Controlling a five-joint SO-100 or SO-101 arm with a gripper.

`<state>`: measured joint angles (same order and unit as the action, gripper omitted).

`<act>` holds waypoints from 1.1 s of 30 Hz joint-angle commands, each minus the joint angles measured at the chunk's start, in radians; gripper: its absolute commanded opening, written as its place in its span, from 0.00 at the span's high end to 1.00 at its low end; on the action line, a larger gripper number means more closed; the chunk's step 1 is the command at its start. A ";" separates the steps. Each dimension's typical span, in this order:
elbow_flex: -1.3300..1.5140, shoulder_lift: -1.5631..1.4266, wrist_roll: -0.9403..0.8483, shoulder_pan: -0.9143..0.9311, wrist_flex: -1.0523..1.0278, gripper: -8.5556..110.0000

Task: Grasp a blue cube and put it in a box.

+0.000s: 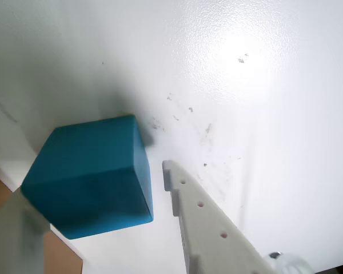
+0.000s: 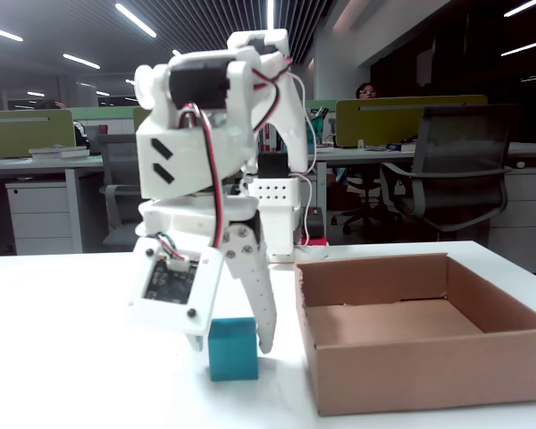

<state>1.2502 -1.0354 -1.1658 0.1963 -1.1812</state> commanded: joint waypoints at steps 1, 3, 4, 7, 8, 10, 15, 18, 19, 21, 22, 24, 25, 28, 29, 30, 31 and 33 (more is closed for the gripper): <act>-0.014 -0.014 0.008 -0.011 0.014 0.76; -0.017 -0.015 0.011 -0.012 0.014 0.77; -0.018 -0.015 0.014 -0.014 0.014 0.77; -0.021 -0.017 0.018 -0.015 0.012 0.79; -0.021 -0.017 0.018 -0.017 0.014 0.79; -0.023 -0.018 0.021 -0.018 0.014 0.80; -0.025 -0.020 0.026 -0.018 0.015 0.81; -0.025 -0.021 0.034 -0.017 0.018 0.81; -0.025 -0.023 0.035 -0.017 0.020 0.81; -0.025 -0.026 0.043 -0.015 0.026 0.81; -0.025 -0.031 0.048 -0.014 0.031 0.81; -0.026 -0.043 0.061 -0.012 0.043 0.81; -0.026 -0.055 0.064 -0.011 0.049 0.81; -0.032 -0.087 0.078 -0.009 0.052 0.81; -0.035 -0.101 0.080 -0.009 0.049 0.81; -0.040 -0.114 0.083 -0.011 0.044 0.81; -0.044 -0.127 0.086 -0.012 0.037 0.81; -0.064 -0.172 0.087 -0.017 -0.002 0.81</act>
<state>1.2456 -1.0799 -1.0830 0.1871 -1.1536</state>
